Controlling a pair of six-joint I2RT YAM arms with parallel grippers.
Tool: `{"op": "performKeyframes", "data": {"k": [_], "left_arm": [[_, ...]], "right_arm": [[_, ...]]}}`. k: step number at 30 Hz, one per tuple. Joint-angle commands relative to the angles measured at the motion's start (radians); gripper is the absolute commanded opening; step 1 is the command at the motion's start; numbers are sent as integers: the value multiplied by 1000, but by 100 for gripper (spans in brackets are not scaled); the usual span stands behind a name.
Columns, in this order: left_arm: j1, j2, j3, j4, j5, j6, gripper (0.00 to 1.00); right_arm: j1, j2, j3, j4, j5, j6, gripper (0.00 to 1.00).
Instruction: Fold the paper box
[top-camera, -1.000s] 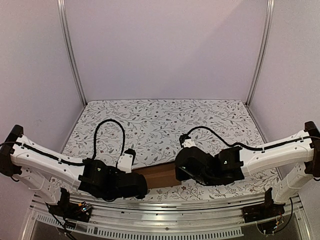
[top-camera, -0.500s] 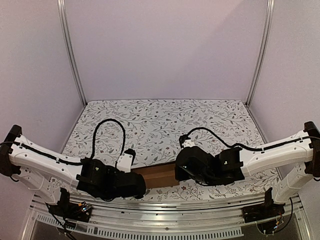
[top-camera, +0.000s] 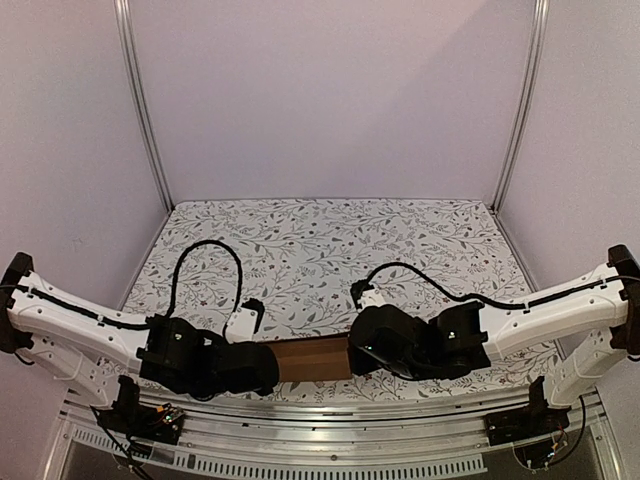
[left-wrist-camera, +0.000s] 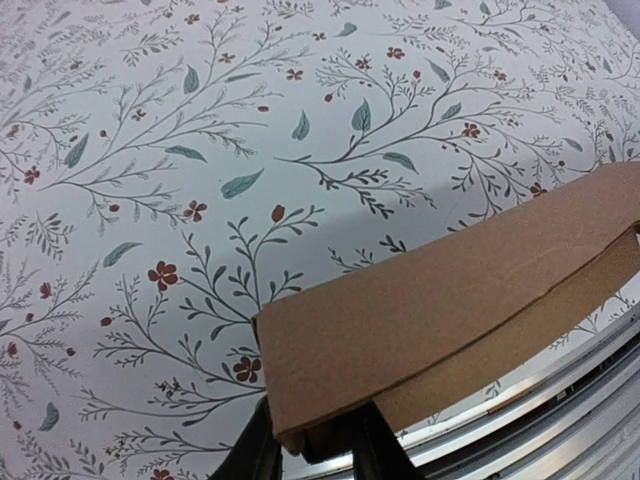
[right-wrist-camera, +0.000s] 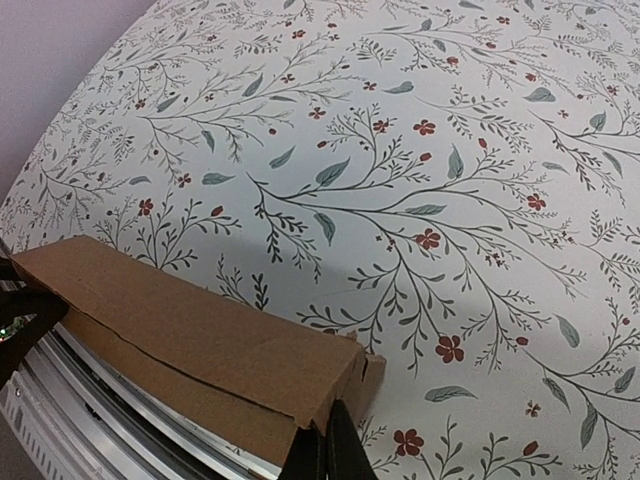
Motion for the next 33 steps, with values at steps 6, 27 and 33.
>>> {"op": "performKeyframes", "data": {"k": [6,27,33], "left_arm": [[17,-5,-42,39,53,-7,19],[32,38,-15,21,53,20,0],[31,67,2,28,58,34,0]], "right_arm": [[16,-17,-12,1,25,-24,0],[35,-50,14,4,27,-17,0],[23,-69,24,4,17,13,0]]}}
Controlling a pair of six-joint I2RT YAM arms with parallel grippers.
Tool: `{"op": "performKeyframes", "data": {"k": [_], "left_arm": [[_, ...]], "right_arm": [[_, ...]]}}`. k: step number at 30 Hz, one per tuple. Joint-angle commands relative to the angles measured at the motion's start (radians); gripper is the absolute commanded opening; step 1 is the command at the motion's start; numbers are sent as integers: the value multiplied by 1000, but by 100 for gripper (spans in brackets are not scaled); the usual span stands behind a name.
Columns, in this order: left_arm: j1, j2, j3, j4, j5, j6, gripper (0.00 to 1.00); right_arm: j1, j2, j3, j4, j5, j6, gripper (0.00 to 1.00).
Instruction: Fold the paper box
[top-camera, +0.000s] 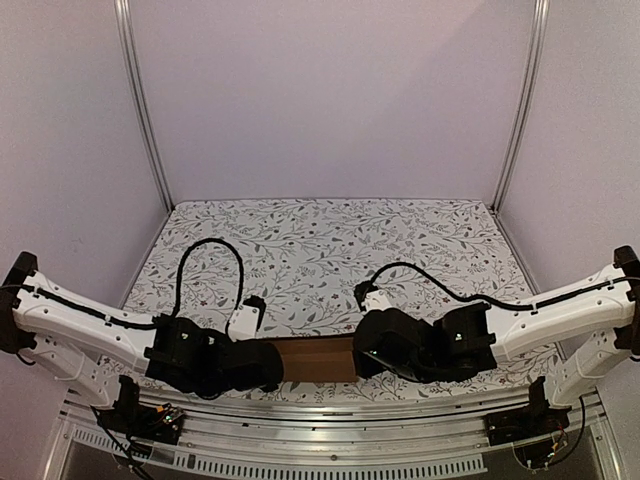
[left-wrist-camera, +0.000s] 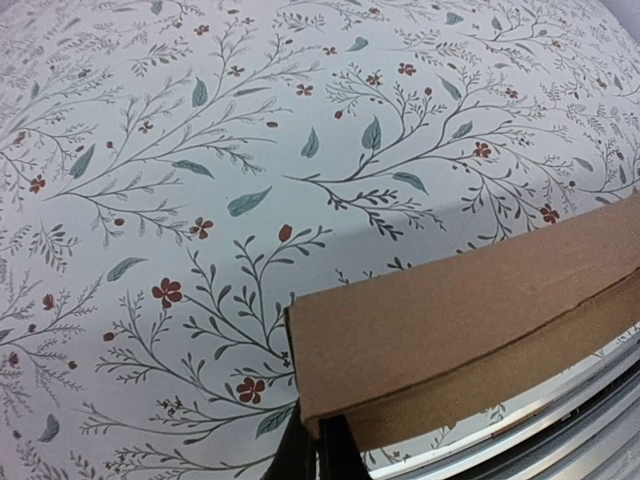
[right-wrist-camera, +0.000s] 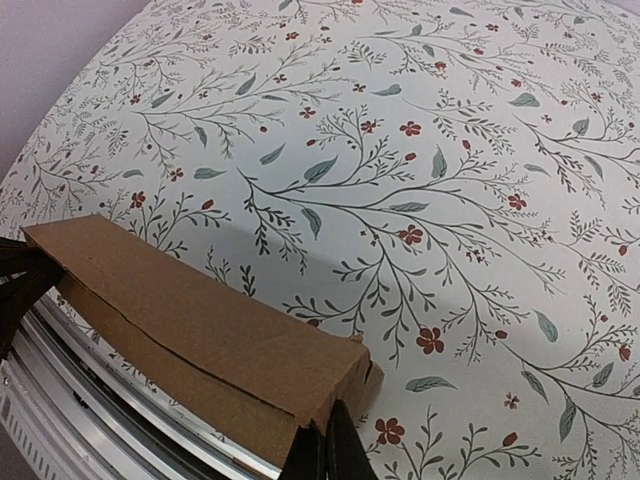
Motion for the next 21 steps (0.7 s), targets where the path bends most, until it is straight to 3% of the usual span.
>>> {"op": "performKeyframes", "data": {"k": [1,21], "left_arm": [[8,45,9,-10,70,29,0],[-10,85,24,0,16,60,0]], "right_arm": [[-2,-43,28,47,-26,42,0],[-132,-95,-17,78,-233,158,0]]}}
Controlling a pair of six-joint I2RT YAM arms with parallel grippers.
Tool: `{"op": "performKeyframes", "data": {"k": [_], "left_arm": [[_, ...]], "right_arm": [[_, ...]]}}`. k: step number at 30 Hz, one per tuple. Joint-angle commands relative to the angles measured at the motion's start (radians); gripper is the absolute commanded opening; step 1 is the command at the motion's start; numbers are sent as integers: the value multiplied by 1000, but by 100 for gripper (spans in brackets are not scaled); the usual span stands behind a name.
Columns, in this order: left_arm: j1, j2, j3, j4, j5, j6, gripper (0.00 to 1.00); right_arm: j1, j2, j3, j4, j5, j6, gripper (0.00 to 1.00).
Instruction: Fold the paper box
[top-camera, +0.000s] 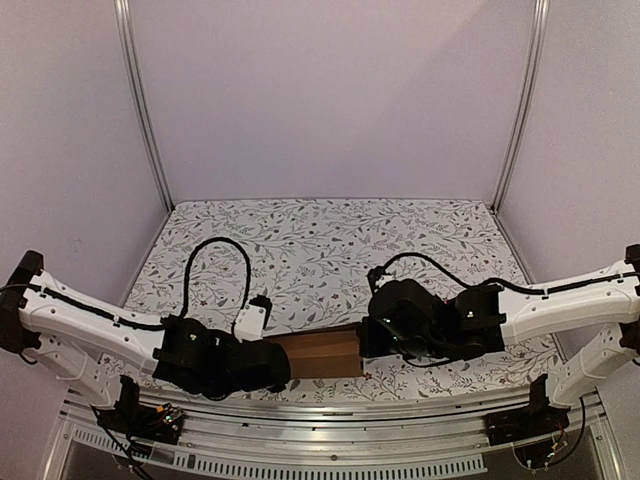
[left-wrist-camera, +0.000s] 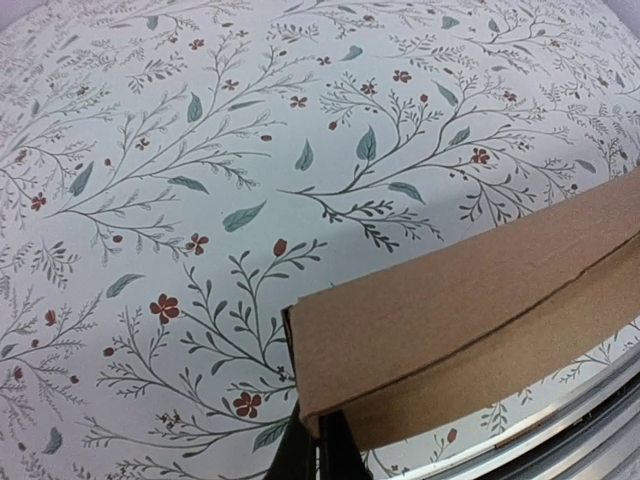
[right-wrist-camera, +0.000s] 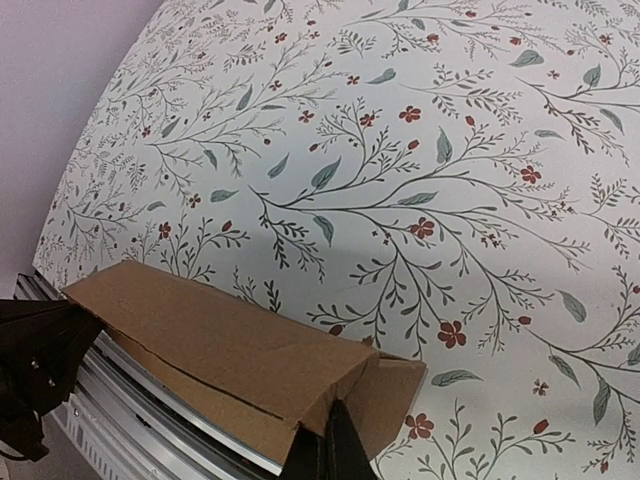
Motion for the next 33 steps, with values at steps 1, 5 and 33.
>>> {"op": "performKeyframes", "data": {"k": [1,5,33], "left_arm": [[-10,41,-1,-12,40,30,0],[-18,46,0,-11,25,35,0],[-31,119,44,-12,0,70,0]], "right_arm": [[-35,-41,-12,73,-88,46,0],[-65,-42,-11,73,-152,57,0],[-190,-85,-72,73,-378,60,0]]}}
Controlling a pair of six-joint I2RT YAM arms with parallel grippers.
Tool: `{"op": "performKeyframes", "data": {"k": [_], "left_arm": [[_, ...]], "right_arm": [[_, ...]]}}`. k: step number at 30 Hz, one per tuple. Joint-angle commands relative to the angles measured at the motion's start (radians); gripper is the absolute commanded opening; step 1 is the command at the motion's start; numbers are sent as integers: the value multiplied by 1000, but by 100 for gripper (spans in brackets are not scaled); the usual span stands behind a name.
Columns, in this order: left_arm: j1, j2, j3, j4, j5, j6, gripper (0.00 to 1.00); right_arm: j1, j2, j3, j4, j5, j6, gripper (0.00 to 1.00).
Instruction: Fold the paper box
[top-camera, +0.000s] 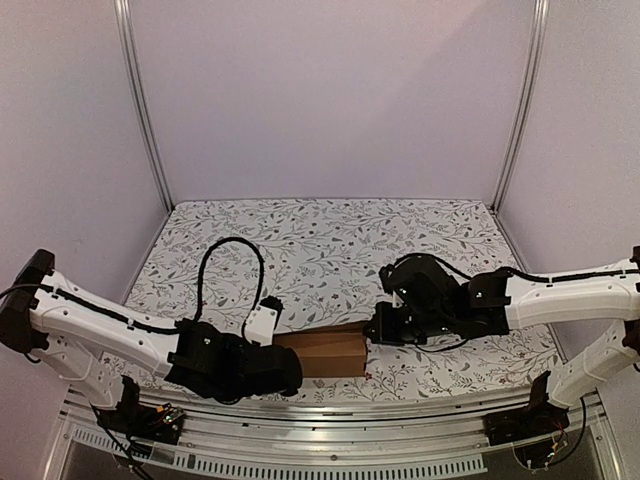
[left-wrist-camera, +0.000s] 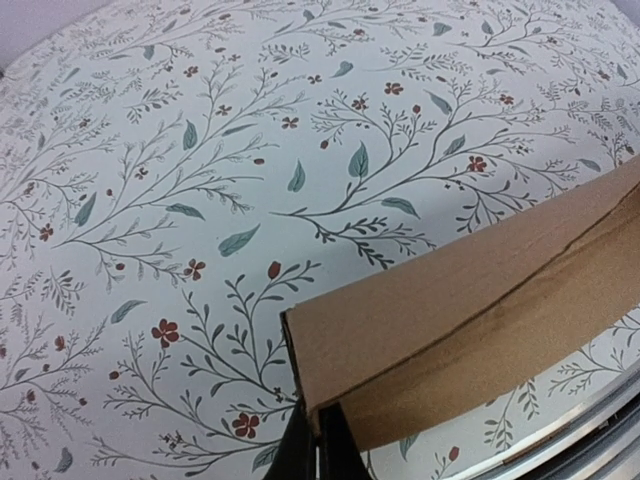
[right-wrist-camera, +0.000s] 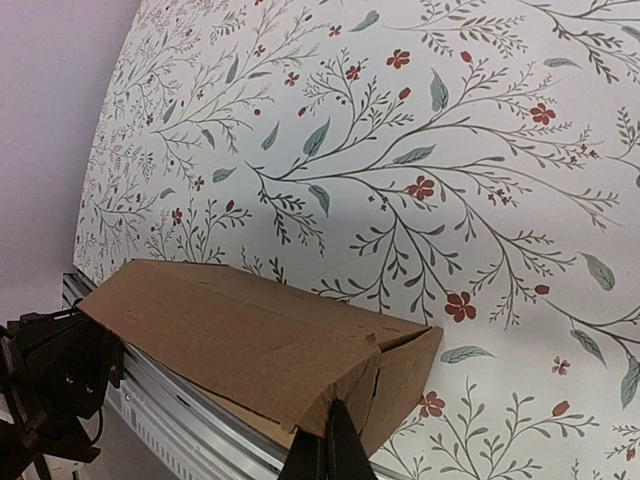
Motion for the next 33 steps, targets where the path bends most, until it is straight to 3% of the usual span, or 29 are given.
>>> {"op": "performKeyframes", "data": {"k": [1,24,33], "left_arm": [[-15,52,5,-25,63,22,0],[-12,94,38,-46,76,17,0],[-13,103,51,-51,86,10,0]], "right_arm": [[-17,-47,-18,43,-59,-4,0],[-45,-116,-142,52,-115,-63,0],[32,-84,-127,-22,51,-123,0]]}}
